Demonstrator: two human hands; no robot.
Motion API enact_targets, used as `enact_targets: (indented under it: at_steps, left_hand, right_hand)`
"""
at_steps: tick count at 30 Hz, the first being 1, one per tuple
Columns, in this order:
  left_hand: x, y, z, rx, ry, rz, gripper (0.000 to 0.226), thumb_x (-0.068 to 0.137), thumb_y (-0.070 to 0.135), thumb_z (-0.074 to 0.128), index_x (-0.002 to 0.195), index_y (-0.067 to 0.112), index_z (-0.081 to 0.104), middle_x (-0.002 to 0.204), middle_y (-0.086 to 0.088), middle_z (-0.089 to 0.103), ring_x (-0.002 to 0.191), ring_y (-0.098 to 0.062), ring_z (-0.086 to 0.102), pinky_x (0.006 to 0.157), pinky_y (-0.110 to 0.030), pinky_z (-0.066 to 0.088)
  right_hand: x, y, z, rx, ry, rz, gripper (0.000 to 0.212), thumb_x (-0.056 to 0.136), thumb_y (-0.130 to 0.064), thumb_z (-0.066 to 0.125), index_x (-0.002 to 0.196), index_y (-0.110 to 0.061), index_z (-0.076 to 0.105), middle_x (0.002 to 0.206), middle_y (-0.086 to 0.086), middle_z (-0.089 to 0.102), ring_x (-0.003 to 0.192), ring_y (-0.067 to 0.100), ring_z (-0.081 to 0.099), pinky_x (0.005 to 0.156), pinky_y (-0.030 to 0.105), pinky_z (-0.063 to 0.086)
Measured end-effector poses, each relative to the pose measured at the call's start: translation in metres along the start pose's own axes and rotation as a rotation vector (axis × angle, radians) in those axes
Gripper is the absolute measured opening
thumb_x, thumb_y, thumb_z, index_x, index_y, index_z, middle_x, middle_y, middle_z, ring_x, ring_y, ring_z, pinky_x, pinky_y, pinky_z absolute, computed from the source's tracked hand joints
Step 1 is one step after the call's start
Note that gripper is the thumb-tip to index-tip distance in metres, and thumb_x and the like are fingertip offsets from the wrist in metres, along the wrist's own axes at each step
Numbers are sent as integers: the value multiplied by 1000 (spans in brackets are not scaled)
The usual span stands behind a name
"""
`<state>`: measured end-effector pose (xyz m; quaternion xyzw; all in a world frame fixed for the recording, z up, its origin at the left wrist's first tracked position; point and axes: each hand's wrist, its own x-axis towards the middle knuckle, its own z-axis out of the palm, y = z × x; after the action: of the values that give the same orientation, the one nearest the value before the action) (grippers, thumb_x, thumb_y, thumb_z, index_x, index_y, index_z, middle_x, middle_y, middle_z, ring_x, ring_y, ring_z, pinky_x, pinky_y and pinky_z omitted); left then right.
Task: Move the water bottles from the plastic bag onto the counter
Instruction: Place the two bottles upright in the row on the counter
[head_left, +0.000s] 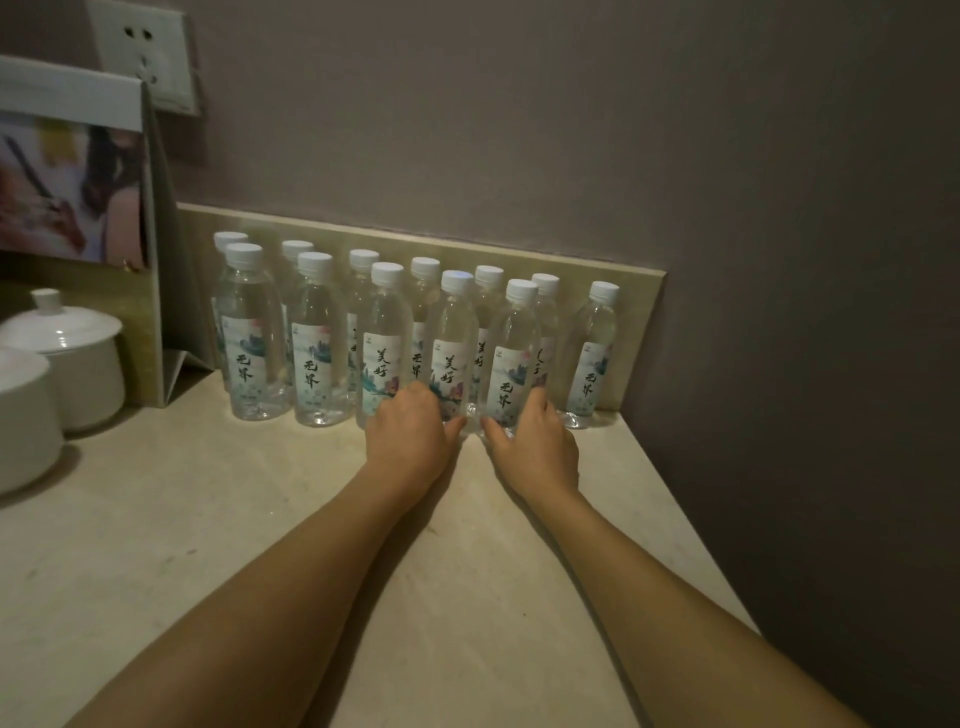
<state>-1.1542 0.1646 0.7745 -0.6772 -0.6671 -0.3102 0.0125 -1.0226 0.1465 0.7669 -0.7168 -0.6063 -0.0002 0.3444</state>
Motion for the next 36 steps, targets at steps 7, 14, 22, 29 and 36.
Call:
enact_targets:
  at_steps: [7, 14, 22, 29, 36]
  left_hand:
    - [0, -1, 1, 16, 11, 12, 49, 88, 51, 63, 114, 9, 58, 99, -5, 66, 92, -23, 65, 72, -31, 50]
    - [1, -2, 1, 26, -13, 24, 50, 89, 50, 64, 115, 8, 57, 101, -6, 65, 94, -24, 64, 75, -32, 51]
    - [2, -3, 2, -12, -22, 19, 47, 88, 49, 65, 113, 9, 57, 99, -6, 65, 92, -24, 65, 76, -35, 54]
    - [2, -3, 0, -23, -34, 13, 47, 88, 47, 65, 114, 8, 56, 101, -8, 66, 96, -27, 65, 77, -37, 53]
    - [1, -4, -2, -43, -30, 21, 49, 87, 49, 65, 114, 9, 57, 100, -7, 65, 93, -25, 65, 75, -34, 52]
  right_hand:
    - [1, 1, 1, -3, -7, -4, 46, 90, -48, 57, 115, -14, 40, 121, 8, 57, 107, 32, 58, 78, 39, 47]
    - [1, 1, 2, -15, -3, 0, 47, 90, -48, 57, 118, -14, 40, 122, 8, 57, 108, 32, 58, 82, 43, 51]
    - [1, 1, 2, -19, 1, -5, 48, 90, -48, 57, 119, -13, 40, 123, 9, 57, 109, 33, 58, 82, 43, 52]
    - [2, 0, 2, -21, -4, 2, 47, 90, -47, 57, 118, -12, 41, 122, 9, 57, 108, 33, 58, 80, 40, 49]
    - [0, -1, 0, -22, -11, 1, 49, 90, -48, 56, 119, -13, 40, 123, 9, 56, 109, 33, 58, 81, 42, 51]
